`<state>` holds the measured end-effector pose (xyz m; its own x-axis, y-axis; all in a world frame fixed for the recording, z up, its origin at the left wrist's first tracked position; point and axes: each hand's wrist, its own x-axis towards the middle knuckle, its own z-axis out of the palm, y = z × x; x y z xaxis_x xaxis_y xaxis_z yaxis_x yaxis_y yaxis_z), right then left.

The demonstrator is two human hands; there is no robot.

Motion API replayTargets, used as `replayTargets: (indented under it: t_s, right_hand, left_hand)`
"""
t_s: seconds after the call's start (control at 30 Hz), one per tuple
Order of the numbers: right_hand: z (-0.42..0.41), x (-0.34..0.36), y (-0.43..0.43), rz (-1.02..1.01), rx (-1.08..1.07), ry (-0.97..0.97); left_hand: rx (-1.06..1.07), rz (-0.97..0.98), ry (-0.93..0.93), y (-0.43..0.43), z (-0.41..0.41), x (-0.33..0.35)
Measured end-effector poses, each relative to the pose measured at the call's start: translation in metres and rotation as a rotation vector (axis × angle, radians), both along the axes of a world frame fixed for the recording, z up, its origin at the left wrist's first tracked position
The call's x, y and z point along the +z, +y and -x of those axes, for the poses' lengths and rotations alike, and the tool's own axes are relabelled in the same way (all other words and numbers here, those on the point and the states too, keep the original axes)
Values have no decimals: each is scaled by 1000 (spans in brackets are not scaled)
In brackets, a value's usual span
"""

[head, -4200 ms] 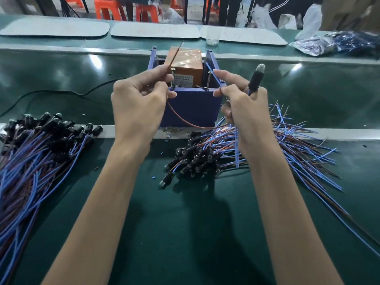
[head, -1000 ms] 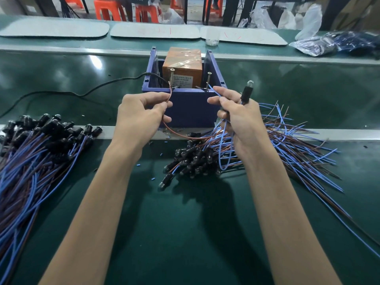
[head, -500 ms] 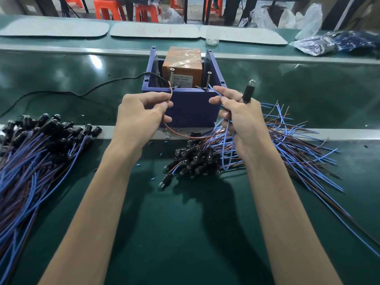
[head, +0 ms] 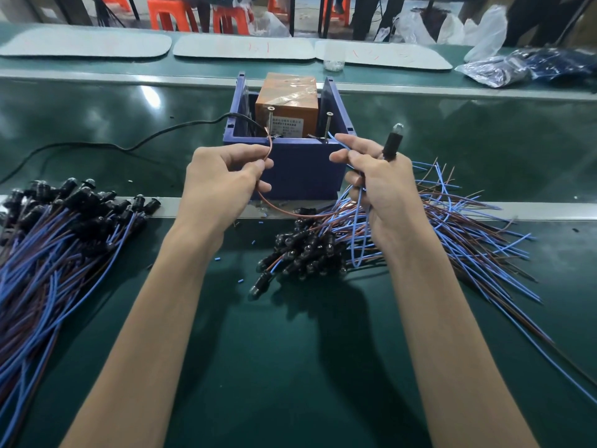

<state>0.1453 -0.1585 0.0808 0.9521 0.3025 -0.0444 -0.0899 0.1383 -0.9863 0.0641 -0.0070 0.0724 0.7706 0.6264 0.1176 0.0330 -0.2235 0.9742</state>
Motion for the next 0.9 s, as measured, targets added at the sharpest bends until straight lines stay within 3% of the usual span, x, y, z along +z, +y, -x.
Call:
replayTargets:
  t_s: [0.9]
  right_hand:
    - [2,3,-1,-3,13,-37]
  left_hand:
    - [2,-69,21,0,-2,-3]
